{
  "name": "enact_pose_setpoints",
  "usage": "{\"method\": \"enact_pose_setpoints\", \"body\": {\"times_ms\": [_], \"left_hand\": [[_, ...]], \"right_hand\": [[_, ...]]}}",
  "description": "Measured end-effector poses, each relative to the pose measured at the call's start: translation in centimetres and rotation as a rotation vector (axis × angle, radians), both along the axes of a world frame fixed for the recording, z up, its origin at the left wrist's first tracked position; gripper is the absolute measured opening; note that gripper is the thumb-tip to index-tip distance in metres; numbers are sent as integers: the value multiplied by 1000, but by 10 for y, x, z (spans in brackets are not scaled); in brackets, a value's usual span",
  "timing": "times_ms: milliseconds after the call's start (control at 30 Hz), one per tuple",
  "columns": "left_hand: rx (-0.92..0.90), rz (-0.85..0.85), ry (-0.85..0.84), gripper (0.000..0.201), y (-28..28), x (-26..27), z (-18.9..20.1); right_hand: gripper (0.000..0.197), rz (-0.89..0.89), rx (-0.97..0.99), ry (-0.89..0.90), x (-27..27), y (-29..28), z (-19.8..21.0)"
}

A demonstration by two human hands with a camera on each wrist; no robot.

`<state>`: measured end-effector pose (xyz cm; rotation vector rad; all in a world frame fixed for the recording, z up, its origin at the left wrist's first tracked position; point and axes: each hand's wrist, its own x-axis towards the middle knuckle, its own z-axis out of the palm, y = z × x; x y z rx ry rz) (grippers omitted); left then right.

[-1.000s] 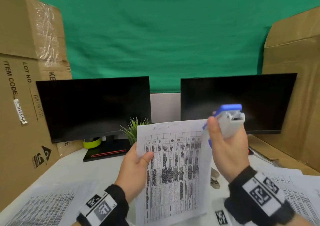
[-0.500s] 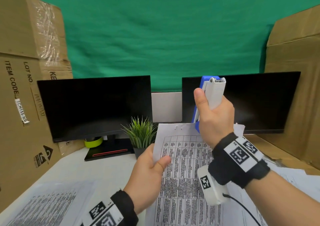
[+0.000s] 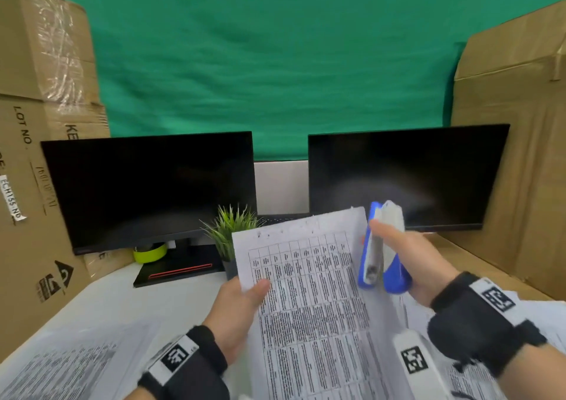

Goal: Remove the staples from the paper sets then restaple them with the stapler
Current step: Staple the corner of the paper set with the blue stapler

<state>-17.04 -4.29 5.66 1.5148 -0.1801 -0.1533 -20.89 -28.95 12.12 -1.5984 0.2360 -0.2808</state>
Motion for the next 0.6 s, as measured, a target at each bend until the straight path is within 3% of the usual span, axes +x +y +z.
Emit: {"method": "enact_pose_setpoints", "body": {"times_ms": [67, 167, 300, 367, 433, 500, 600], "left_hand": [[-32, -45, 23, 29, -14, 1, 3], [52, -107, 59, 19, -31, -3, 8], [379, -20, -40, 17, -16, 5, 0], [536, 33, -57, 13, 8, 18, -12], [760, 90, -90, 10, 38, 32, -26], [1021, 138, -107, 10, 70, 46, -37], [1339, 188, 35, 14, 120, 56, -47]], "right_hand": [[37, 77, -18, 83, -9, -9, -11], [36, -90, -172, 79, -22, -41, -10], [42, -437, -348, 169, -40, -116, 1], [49, -582, -491, 305, -44, -146, 2], [69, -662, -728, 502, -39, -173, -8], [79, -629, -862, 537, -29, -173, -19], [58, -377, -722, 442, -15, -105, -26]]}}
